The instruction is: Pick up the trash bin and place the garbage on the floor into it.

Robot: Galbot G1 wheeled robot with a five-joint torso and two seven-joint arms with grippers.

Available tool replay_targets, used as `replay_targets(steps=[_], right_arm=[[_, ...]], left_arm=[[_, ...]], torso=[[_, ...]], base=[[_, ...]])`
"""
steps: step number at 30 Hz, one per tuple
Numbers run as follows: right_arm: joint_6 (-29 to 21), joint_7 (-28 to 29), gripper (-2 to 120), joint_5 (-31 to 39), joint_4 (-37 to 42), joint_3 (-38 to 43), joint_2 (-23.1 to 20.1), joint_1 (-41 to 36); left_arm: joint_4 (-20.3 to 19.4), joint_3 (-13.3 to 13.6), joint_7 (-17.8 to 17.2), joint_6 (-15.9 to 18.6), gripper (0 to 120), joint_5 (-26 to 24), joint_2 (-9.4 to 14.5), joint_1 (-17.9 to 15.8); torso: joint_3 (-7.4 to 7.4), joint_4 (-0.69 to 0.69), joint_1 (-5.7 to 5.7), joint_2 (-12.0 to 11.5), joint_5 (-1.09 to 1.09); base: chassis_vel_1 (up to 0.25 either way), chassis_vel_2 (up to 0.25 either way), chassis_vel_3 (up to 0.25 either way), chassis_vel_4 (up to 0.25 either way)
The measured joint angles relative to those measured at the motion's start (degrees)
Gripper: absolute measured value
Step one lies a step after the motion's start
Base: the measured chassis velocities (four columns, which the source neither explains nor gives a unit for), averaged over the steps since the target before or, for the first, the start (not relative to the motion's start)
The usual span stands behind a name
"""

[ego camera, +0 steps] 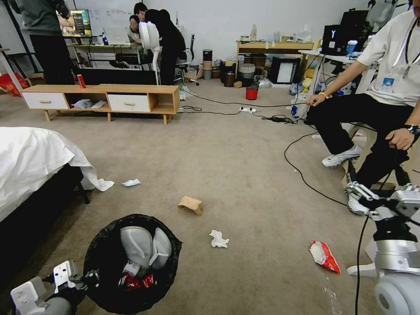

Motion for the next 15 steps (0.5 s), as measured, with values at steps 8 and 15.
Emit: replay_targets(steps=[8,15], right_arm=[[0.2,-0.06,100,-1.11,-0.55,-4.85,-0.05,1.19],[0.22,-0.11,100,-1.54,-1.11,-6.17,0.17,1.81]], left_arm=[[-0.18,-1.16,-0.17,0.0,0,-0.36,-0.09,0.51],[-0.43,-1.74,-0.34,0.0,0,-1.46,0.03,0.76]], torso=[[0.0,0.0,0.0,0.0,-0.01],[0.0,0.0,0.0,0.0,0.0]], base=[[0.0,0.0,0.0,0.0],[0.0,0.0,0.0,0.0]])
